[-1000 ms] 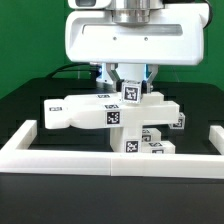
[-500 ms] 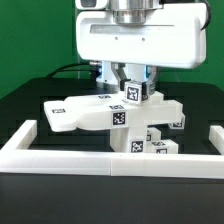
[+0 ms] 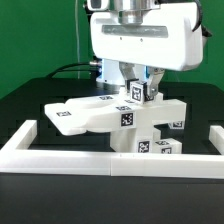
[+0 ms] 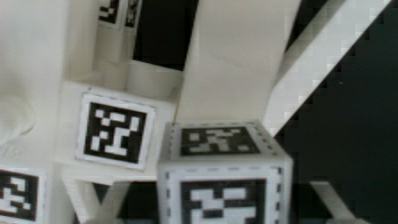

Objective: Assemble chair

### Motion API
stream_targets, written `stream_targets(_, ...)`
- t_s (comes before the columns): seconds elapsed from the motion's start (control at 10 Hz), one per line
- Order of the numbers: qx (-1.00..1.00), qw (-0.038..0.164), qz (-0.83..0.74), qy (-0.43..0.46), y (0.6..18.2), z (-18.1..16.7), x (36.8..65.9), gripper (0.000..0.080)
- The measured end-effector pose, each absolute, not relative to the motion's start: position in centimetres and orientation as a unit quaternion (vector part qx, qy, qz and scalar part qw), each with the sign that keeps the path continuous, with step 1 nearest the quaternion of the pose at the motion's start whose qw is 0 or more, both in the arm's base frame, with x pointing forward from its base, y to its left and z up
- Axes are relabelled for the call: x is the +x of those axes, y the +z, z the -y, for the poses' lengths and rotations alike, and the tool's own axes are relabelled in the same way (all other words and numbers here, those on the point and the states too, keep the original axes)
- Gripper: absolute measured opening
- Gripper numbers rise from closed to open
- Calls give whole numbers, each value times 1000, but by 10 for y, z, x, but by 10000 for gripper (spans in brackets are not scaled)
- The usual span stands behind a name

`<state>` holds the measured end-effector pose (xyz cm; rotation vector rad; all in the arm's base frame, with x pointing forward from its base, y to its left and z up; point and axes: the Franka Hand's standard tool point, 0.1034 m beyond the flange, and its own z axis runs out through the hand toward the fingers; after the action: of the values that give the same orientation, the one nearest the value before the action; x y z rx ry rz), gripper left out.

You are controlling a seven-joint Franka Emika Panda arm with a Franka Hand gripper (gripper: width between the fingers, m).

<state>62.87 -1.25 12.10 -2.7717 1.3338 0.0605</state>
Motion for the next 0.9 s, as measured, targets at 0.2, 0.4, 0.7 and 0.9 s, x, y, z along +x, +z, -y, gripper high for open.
stream_targets(0.2,-920,33,-390,18,121,11,629,539)
stream_targets(0.4,-931,34,-364,17,121,8,629,642)
stream_targets(0.7,-978,36,-207,11,122,3,629,649)
stream_targets(0.9,-990,37,-134,9,122,2,629,649)
